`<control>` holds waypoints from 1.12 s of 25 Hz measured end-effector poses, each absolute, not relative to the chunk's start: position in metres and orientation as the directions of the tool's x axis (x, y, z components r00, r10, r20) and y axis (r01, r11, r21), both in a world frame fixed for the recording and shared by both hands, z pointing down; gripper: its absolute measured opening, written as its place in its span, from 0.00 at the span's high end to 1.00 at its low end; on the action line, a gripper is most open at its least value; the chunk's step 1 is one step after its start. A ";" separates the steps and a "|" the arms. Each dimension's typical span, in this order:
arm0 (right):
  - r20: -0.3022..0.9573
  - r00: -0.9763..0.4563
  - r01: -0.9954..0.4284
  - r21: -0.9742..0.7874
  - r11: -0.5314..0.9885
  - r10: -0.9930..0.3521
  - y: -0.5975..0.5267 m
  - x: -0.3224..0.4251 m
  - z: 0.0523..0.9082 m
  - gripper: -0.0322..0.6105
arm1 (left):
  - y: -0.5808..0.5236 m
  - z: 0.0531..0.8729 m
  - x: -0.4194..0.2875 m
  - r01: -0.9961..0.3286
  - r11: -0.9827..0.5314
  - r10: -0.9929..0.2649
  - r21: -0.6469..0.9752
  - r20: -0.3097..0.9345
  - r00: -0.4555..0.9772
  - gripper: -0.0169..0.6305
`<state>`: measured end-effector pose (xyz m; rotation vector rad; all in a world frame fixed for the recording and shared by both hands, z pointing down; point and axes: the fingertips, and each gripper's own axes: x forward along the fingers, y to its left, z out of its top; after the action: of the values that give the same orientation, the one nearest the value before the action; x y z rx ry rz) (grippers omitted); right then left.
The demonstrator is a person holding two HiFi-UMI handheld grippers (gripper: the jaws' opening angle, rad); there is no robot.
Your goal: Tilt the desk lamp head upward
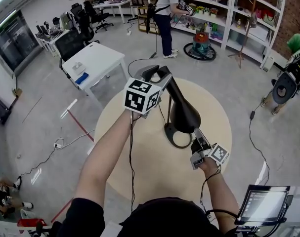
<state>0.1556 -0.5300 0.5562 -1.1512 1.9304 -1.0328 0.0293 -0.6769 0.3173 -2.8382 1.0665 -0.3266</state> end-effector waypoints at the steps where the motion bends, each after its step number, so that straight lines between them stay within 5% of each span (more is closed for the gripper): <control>1: -0.139 -0.404 -0.400 -0.862 0.311 -0.904 -0.531 0.155 0.555 0.77 | -0.676 0.317 0.029 -0.640 -0.751 -0.660 -0.162 0.165 0.733 0.64; 28: -0.180 -0.396 -0.501 -0.780 0.376 -0.901 -0.495 0.181 0.486 0.82 | -0.700 0.339 0.011 -0.650 -0.744 -0.640 0.156 0.114 0.760 0.64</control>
<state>0.1815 -0.4945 0.4855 -1.2024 2.0351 -0.8563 0.0108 -0.7004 0.3387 -3.1206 1.1549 -0.0891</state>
